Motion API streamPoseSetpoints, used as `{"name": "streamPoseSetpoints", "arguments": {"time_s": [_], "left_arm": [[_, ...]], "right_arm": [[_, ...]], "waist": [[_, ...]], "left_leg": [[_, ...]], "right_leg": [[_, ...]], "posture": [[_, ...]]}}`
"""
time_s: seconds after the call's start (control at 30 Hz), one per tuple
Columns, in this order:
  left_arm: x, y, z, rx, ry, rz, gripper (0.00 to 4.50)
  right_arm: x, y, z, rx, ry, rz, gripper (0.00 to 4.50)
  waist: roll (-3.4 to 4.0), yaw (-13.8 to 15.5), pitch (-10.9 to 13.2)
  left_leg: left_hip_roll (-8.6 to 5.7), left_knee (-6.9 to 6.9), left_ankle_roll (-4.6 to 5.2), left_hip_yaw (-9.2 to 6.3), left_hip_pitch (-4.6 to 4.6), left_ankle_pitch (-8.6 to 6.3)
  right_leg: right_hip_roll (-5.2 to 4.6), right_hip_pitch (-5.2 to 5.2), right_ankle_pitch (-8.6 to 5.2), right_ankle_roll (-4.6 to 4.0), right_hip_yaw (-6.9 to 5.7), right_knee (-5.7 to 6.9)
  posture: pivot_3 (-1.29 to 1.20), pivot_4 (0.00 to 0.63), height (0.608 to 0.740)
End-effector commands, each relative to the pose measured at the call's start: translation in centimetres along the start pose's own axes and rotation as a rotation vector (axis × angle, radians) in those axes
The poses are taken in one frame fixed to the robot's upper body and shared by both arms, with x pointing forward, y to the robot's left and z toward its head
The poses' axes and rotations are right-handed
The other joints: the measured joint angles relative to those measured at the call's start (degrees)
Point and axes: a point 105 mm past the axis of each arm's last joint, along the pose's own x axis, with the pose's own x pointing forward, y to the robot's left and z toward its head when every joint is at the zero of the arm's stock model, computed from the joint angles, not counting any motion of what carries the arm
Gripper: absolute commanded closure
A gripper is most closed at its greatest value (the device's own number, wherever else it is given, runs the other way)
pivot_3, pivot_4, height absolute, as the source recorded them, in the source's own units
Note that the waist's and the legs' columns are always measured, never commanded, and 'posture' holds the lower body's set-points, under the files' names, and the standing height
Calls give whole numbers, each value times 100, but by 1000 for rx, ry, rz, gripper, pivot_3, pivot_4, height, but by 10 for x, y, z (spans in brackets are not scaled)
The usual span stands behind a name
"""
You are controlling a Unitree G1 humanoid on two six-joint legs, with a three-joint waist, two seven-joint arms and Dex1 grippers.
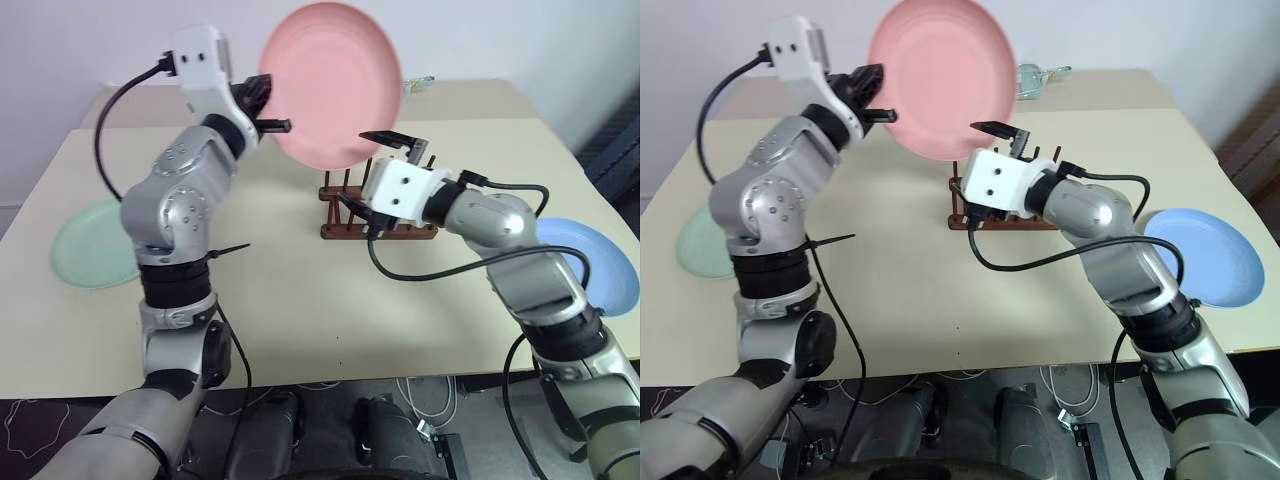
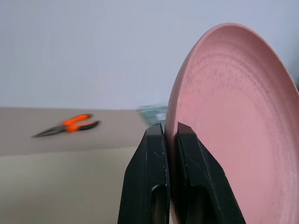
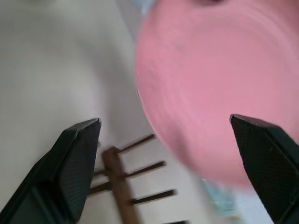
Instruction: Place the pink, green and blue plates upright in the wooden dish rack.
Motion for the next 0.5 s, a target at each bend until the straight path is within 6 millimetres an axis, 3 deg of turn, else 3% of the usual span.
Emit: {"name": "streamPoseSetpoints", "arguments": {"time_s": [0.03,0.13,0.3,0.37,0.4,0.5], "left_arm": [[-2,-20,13,-4,-43,-67,4453],[-3,-24,8,-9,-28,-72,4500],[-6,-19,-2,-54,5,-54,4500],[-6,-14,2,-137,-18,-48,3805],[-5,-10,7,-197,-43,-33,3416],[-7,12,32,-298,-176,45,1972]], "right_arm": [[7,-6,-7,-124,34,-61,0],[8,-4,-18,-168,72,-76,844],[2,-9,-25,-245,110,-131,3357],[-1,-12,-26,-257,110,-154,4270],[-3,-13,-26,-255,109,-164,4500],[-10,-20,-24,-209,89,-209,4500]], "waist": [[0,-1,0],[1,-5,2],[0,-11,2],[0,-7,2],[0,-5,2],[-9,13,8]], "left_leg": [[0,0,-1,0,0,1],[0,0,-3,1,0,3],[1,1,-4,0,0,4],[1,1,-4,0,0,4],[1,1,-4,0,0,4],[0,5,-4,-1,-2,4]], "right_leg": [[0,0,0,0,1,0],[1,-2,0,0,2,2],[4,-2,0,0,3,5],[4,-2,0,0,3,5],[4,-2,0,0,3,5],[4,0,0,0,3,4]], "posture": [[0,150,719],[0,150,719],[0,150,719],[0,150,719],[0,150,719],[0,150,719]]}}
